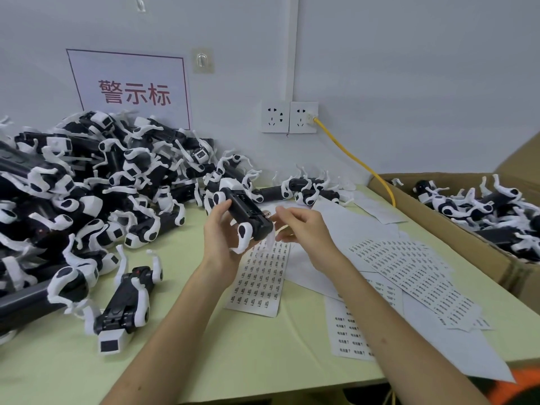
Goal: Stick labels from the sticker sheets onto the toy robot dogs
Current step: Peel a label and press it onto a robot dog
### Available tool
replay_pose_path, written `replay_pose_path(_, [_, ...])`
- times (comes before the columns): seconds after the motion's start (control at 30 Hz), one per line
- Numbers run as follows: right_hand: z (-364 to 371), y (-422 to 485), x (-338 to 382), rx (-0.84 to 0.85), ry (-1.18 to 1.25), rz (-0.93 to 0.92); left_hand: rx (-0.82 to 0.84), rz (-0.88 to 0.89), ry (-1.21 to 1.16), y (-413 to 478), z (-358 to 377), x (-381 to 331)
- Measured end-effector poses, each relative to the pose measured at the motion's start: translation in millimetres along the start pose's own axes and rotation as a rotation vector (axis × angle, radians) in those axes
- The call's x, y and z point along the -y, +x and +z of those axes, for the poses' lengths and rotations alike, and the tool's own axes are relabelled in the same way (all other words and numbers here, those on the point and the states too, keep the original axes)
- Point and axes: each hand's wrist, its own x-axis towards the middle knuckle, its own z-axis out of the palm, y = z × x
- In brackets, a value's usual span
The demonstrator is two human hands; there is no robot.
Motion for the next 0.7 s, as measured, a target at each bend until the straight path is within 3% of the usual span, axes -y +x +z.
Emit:
replay_pose_path(0.2, [-2.9,0.0,-5.5,0.070,0.285,0.257,0.067,0.050,0.217,-10.5,10.0,3.3])
replay_pose_path(0.7, [-7.5,3.8,-6.1,0.067,0.485,0.458,0.229,0.259,0.473,-8.8,10.1,19.8])
